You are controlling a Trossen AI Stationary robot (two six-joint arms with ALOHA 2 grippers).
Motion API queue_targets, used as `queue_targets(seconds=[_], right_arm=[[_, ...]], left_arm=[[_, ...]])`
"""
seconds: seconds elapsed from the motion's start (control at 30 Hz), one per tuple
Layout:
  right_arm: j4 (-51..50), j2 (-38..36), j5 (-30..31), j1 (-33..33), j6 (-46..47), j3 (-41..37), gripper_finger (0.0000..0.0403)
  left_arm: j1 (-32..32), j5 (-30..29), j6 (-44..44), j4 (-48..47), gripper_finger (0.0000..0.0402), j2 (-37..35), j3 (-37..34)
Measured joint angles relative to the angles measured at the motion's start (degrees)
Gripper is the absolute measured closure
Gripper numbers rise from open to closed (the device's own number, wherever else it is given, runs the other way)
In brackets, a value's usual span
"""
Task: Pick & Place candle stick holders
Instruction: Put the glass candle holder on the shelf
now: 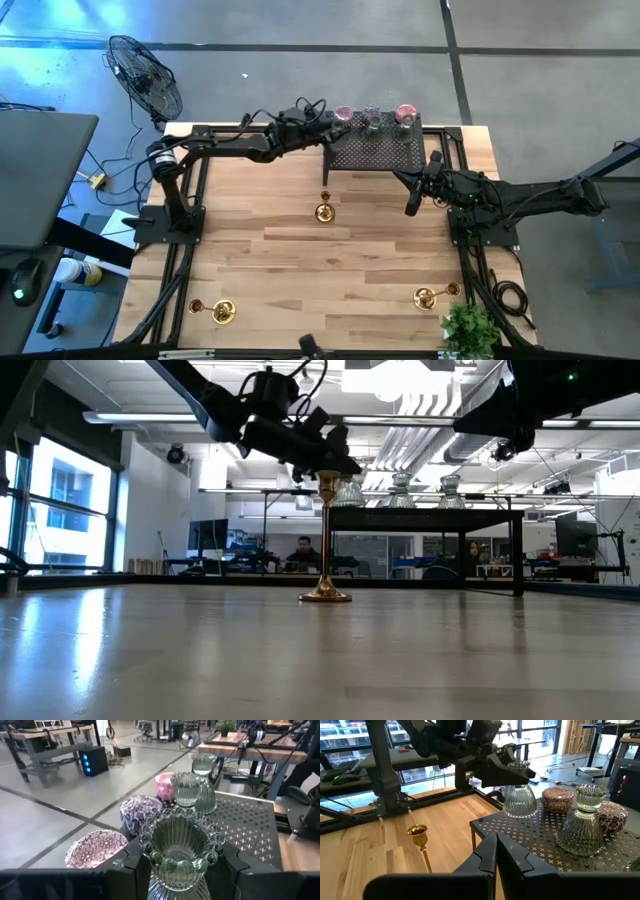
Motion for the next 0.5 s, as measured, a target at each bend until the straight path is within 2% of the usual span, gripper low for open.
queue_targets(seconds=[0.5], right_arm=[[0.36,0.01,-0.01,-0.01,-0.22,0.00,0.0401]], left_arm=[[0.50,-0.30,-0.02,4.17,0.0256,1.87,-0.02]])
